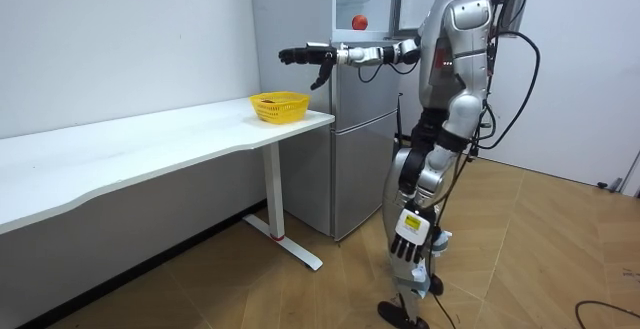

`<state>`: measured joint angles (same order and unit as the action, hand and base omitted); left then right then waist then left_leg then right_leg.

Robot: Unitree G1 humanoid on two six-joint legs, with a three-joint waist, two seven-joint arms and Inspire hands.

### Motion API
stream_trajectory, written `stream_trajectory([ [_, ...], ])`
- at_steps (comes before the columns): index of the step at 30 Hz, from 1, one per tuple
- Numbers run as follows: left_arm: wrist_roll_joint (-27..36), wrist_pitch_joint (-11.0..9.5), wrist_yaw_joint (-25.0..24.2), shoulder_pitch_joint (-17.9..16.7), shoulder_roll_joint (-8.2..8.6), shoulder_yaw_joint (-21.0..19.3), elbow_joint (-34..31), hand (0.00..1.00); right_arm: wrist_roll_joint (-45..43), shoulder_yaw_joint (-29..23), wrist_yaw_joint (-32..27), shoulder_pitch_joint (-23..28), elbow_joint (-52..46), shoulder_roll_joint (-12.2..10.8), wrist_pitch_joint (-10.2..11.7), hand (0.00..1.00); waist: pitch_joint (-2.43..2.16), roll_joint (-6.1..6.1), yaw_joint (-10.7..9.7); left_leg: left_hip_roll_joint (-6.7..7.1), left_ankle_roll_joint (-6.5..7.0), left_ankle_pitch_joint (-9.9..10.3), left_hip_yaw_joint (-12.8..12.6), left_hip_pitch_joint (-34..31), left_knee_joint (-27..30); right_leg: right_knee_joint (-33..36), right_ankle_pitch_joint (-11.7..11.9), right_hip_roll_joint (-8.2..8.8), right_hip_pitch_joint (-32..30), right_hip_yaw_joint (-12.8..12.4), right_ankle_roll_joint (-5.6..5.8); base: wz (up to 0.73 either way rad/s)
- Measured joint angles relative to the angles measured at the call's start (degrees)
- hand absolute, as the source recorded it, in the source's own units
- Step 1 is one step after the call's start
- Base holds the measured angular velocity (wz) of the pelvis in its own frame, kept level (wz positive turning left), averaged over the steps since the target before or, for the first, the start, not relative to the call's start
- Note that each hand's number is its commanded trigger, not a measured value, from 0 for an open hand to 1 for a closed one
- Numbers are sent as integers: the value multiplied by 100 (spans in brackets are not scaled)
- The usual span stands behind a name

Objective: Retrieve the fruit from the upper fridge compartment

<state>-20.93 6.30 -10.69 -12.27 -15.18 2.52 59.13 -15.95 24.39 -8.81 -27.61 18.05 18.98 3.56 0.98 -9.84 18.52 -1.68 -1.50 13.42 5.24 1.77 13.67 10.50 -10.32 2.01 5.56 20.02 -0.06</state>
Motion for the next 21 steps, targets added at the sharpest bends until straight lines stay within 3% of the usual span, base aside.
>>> stream_trajectory([
  [10,3,-22,33,-96,74,-132,7,0,645,-386,-301,1,-581,-37,27,0,-6,72,-35,-9,2,0,-132,95,-10,8,0,-2,5,-128,0,-6],
  [13,2,-60,62,-102,123,-130,34,0,647,-569,-439,22,-1114,-123,84,0,1,163,-170,-8,3,0,-181,148,19,9,1,0,15,-195,0,-9],
  [16,0,-87,75,-98,145,-164,42,0,659,-761,-503,289,-1930,-201,162,0,-9,332,-292,-22,4,2,-277,182,-21,18,1,-2,-1,-259,0,-14],
  [17,-6,-115,119,-97,194,-255,40,0,632,-844,-503,423,-2256,-208,221,0,-19,419,-330,-34,14,8,-349,186,-31,29,4,-2,-16,-290,-2,-20],
  [18,4,-168,173,-142,233,-309,54,0,625,-892,-502,534,-2536,-207,264,0,-59,495,-435,-35,16,9,-379,194,-77,37,4,-3,-34,-331,-2,-20],
  [21,9,-273,304,-255,299,-343,143,0,484,-1046,-578,867,-3081,-189,417,0,-135,607,-607,-64,16,1,-512,311,-190,51,8,-27,-41,-462,-9,-26],
])
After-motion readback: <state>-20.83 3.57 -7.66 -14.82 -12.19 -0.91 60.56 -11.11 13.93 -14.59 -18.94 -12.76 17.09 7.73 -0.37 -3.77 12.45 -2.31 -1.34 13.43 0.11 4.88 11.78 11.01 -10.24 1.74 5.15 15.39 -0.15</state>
